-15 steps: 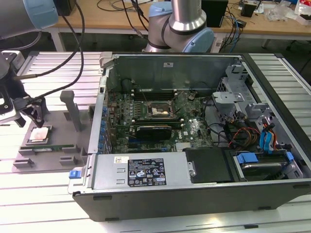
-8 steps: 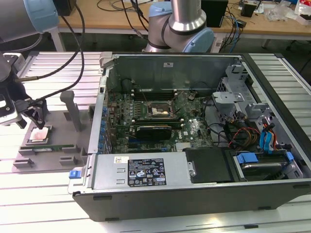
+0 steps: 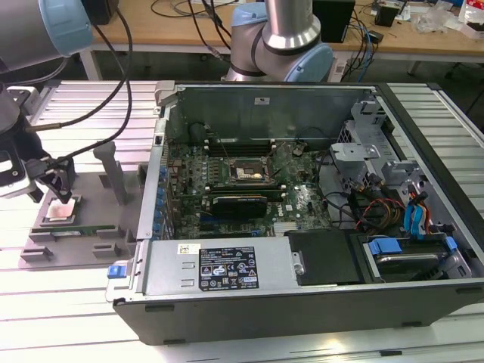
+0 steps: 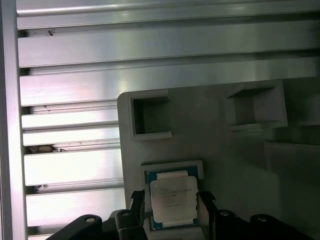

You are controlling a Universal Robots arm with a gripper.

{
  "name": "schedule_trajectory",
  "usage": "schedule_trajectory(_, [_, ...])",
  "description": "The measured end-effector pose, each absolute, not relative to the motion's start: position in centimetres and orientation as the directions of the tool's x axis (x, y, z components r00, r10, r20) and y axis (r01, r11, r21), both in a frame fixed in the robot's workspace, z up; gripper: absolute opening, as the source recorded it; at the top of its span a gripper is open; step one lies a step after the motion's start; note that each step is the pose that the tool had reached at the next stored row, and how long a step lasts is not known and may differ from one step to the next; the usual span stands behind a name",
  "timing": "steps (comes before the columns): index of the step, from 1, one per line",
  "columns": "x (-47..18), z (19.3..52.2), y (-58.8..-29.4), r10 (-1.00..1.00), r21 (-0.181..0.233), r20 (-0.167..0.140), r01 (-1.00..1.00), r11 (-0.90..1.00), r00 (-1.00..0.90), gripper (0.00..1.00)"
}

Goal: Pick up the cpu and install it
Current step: 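Pick up the cpu and move it towards the insertion slot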

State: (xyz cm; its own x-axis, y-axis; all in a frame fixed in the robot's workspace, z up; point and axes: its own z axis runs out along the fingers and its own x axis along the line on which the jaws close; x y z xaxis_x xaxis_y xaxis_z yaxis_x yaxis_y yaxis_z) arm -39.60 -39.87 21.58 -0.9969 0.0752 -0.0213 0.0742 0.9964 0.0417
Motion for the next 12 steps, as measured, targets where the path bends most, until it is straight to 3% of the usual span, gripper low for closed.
schedule_trajectory(12, [-39.60,20.59,-39.87,0.075,0.042,-0.021,0.074,0.996,-0.997,0.55])
